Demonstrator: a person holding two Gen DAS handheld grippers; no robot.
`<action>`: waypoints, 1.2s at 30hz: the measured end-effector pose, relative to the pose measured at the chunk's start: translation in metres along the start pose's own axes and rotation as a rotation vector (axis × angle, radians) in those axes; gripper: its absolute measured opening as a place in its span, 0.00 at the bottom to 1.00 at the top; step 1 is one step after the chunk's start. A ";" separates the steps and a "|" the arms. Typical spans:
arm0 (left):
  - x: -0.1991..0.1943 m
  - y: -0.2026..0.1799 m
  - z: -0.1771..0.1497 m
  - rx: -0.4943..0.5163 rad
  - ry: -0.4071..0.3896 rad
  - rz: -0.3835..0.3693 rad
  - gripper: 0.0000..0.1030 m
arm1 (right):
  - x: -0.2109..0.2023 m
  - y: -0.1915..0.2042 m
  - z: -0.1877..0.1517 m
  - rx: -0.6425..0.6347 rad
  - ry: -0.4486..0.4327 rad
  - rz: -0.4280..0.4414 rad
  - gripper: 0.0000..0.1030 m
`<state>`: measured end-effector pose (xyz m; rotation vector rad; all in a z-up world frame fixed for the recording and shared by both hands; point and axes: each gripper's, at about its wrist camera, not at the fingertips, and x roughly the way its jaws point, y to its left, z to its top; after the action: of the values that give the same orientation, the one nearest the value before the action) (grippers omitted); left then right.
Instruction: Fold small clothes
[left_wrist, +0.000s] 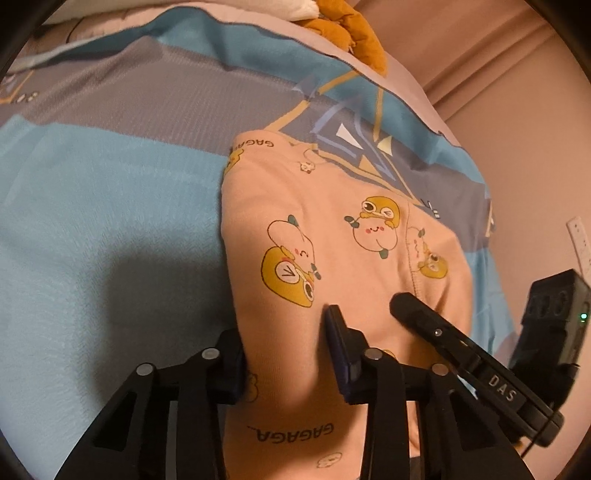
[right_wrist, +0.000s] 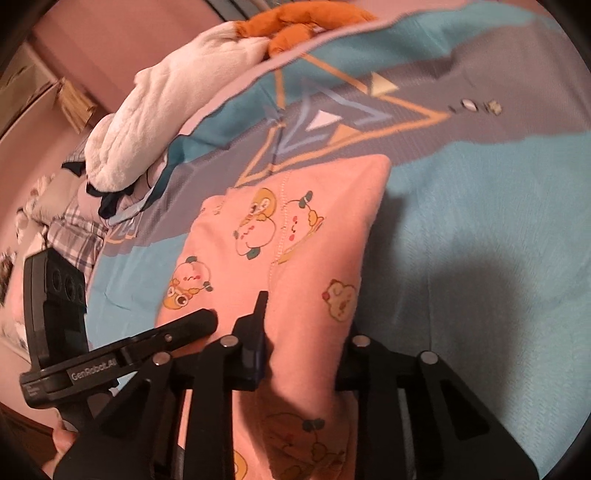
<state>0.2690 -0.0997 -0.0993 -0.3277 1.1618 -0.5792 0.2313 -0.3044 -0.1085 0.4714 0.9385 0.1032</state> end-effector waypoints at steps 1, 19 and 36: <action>-0.001 -0.002 0.000 0.007 -0.004 0.005 0.31 | -0.002 0.003 0.000 -0.014 -0.009 -0.006 0.23; -0.035 -0.029 -0.029 0.105 -0.050 0.034 0.23 | -0.044 0.032 -0.022 -0.083 -0.090 0.021 0.21; -0.101 -0.065 -0.101 0.198 -0.104 0.027 0.23 | -0.132 0.052 -0.092 -0.086 -0.161 0.085 0.21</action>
<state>0.1307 -0.0885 -0.0259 -0.1709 0.9983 -0.6405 0.0859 -0.2638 -0.0328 0.4335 0.7530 0.1792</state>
